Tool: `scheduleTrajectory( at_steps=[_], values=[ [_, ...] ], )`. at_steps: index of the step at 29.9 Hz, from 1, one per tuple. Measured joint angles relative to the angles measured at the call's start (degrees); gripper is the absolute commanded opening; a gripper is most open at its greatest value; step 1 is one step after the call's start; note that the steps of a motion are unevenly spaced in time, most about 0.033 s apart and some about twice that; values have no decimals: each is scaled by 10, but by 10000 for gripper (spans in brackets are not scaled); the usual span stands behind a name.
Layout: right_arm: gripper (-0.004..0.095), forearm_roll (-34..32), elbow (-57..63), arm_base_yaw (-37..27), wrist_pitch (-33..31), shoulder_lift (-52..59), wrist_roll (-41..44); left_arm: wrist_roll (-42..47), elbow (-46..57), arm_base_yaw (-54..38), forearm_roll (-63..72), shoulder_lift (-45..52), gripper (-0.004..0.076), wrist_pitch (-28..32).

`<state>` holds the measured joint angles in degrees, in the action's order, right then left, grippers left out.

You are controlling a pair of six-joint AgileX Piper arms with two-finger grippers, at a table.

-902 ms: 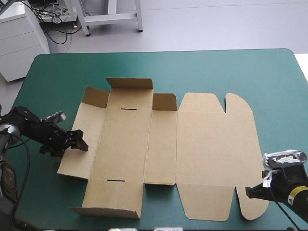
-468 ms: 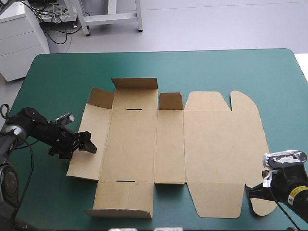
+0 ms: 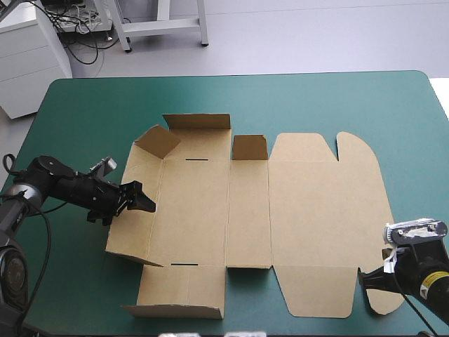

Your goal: Fold the box

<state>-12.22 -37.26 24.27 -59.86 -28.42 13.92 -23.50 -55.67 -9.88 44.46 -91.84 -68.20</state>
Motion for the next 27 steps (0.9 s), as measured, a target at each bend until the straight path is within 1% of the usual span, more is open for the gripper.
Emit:
scheduleTrajectory(
  at_steps=[6,9,10,12,15,16,27],
  values=[
    [-4,0,0,0,0,0,0,17,13,22,-26,7,487,0],
    [-4,1,0,0,0,0,1,22,14,28,-29,20,426,-1],
    [-4,1,0,0,0,0,2,25,14,28,-30,25,381,-1],
    [-4,1,0,0,0,0,2,31,14,30,-34,35,259,-1],
    [-4,1,0,0,0,0,2,35,14,30,-44,44,2,-1],
    [-4,1,0,0,0,0,2,36,14,30,-46,46,-28,-1],
    [-4,5,0,0,0,0,6,38,8,30,-59,47,-32,-6]
  ],
)
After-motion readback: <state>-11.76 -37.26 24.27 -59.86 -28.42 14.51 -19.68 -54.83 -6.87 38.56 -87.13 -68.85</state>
